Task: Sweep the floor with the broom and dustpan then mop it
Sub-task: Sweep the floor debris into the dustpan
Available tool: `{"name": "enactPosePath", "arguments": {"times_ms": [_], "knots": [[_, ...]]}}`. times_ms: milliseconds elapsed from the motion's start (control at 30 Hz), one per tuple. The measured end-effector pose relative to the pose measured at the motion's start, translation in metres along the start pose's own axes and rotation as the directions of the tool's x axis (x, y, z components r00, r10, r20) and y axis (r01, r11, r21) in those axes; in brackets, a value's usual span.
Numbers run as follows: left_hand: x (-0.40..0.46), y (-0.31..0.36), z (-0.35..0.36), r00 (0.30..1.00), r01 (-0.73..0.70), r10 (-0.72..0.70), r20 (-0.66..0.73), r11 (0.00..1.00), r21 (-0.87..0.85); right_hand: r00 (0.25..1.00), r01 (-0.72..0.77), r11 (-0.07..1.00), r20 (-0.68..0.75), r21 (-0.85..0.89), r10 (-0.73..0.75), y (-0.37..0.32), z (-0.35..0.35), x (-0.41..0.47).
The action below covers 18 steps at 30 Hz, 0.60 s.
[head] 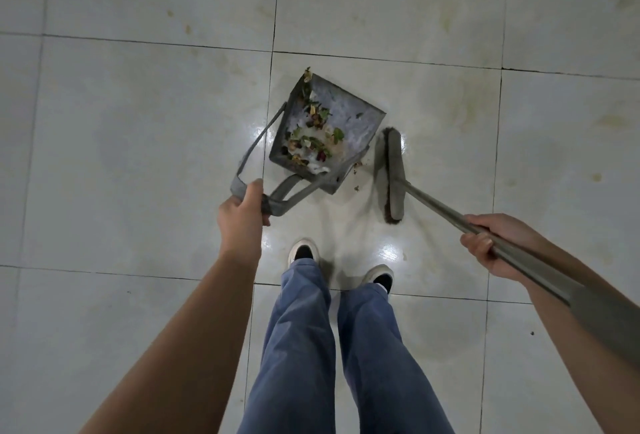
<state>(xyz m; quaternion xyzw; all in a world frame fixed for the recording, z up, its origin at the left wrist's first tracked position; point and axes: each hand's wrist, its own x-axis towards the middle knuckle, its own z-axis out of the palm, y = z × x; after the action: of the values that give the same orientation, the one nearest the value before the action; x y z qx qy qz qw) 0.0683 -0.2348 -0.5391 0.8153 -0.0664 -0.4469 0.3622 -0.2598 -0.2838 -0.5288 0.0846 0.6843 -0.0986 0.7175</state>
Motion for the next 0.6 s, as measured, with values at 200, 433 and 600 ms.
{"name": "enactPosePath", "arguments": {"times_ms": [200,433,600], "knots": [[0.000,0.007,-0.002,0.995,-0.069,0.068,0.067,0.998,0.010,0.999,0.011,0.998,0.034,0.064,-0.013,0.001,-0.006,0.002],[0.005,0.019,-0.009,0.999,-0.019,0.018,0.027,0.999,0.029,0.999,0.046,0.999,-0.012,0.007,-0.045,0.001,-0.003,-0.014],[-0.013,0.001,-0.042,0.999,-0.024,0.019,0.036,0.989,0.146,0.987,0.093,0.987,-0.118,-0.134,-0.109,-0.001,-0.001,-0.024]]}}
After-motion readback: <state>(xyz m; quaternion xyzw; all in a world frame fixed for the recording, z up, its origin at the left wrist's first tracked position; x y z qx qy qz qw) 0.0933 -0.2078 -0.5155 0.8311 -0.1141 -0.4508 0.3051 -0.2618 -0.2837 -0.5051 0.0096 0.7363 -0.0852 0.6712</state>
